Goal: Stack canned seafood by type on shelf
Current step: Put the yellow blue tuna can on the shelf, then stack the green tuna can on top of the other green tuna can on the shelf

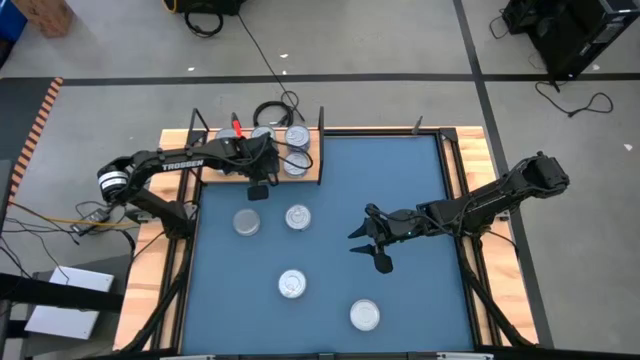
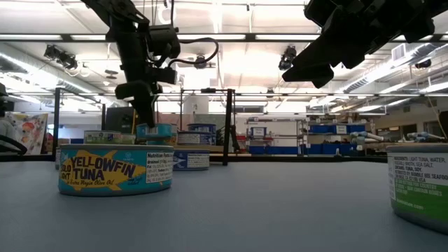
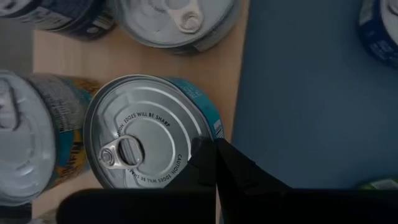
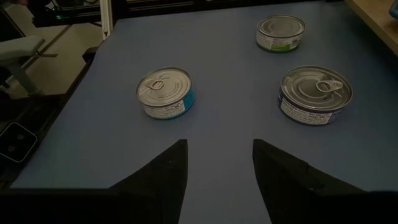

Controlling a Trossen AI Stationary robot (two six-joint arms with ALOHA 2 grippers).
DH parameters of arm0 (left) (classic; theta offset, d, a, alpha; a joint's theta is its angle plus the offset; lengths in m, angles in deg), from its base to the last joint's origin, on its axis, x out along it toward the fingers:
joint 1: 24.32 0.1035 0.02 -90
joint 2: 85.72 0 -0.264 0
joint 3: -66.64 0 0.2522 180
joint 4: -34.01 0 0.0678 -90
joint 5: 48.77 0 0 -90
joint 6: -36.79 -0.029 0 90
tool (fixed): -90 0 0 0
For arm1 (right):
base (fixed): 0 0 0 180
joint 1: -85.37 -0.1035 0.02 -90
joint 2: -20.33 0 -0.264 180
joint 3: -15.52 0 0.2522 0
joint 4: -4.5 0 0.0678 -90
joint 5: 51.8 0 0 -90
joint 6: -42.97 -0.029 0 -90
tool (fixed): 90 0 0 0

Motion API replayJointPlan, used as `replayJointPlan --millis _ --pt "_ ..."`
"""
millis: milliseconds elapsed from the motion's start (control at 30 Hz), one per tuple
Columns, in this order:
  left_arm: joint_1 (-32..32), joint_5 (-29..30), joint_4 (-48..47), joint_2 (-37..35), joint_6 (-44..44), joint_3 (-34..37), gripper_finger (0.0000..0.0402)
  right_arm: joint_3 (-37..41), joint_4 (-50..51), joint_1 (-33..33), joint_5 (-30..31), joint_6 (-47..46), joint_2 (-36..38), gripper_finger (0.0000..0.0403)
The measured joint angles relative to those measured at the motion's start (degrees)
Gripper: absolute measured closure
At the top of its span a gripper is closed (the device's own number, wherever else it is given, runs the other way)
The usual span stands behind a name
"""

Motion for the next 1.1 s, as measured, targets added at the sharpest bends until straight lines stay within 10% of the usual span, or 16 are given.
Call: replayJointPlan --millis 800,1100 --pt "0.4 -0.6 0.0 0.4 -0.7 0.0 0.0321 0.0 0.0 0.0 0.0 0.0 0.0 0.0215" --pt "-4.3 2.5 -0.1 -1.5 0.8 -0.1 0.038 0.0 -0.1 0.0 0.0 1.3 0.0 0.0215"
